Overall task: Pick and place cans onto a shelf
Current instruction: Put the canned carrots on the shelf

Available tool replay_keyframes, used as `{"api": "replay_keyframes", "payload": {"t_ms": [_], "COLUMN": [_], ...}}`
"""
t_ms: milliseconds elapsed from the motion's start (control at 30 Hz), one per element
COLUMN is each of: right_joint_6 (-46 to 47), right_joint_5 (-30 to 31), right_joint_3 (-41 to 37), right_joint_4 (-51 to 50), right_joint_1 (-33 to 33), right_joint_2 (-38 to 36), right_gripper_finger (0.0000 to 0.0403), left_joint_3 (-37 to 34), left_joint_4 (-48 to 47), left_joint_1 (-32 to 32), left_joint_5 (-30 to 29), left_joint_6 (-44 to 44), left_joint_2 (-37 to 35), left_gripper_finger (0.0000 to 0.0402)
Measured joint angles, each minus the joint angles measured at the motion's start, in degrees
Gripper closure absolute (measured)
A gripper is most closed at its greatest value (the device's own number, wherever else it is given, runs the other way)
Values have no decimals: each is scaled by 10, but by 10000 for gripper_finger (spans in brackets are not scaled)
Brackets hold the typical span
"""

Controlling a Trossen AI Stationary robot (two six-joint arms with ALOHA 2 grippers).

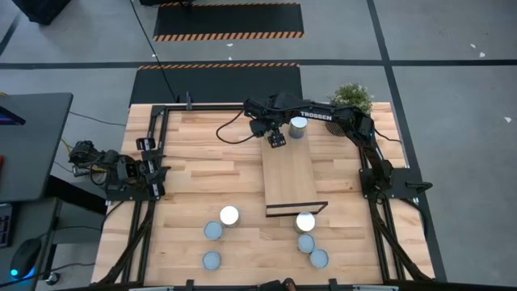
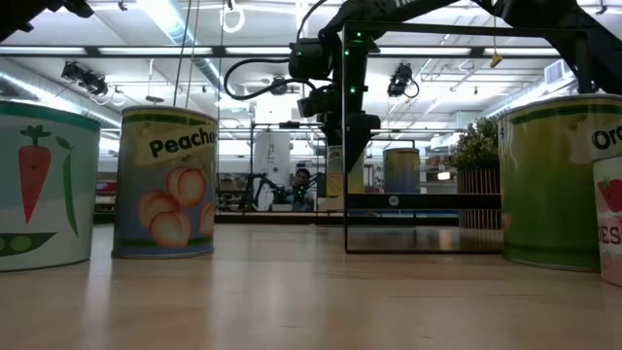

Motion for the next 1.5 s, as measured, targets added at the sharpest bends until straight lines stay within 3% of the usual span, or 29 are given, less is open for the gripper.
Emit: {"api": "replay_keyframes", "payload": {"t_ms": [1500], "right_joint_6": [15], "right_joint_5": [0], "right_joint_3": [0], "right_joint_4": [-1], "right_joint_1": [3], "right_joint_2": [0], "right_gripper_finger": [4], "left_joint_3": [0], "left_joint_4": [0], "left_joint_1": [0], "left_joint_5": [0], "left_joint_6": [0], "left_joint_2": [0], "left_gripper_finger": [253]}}
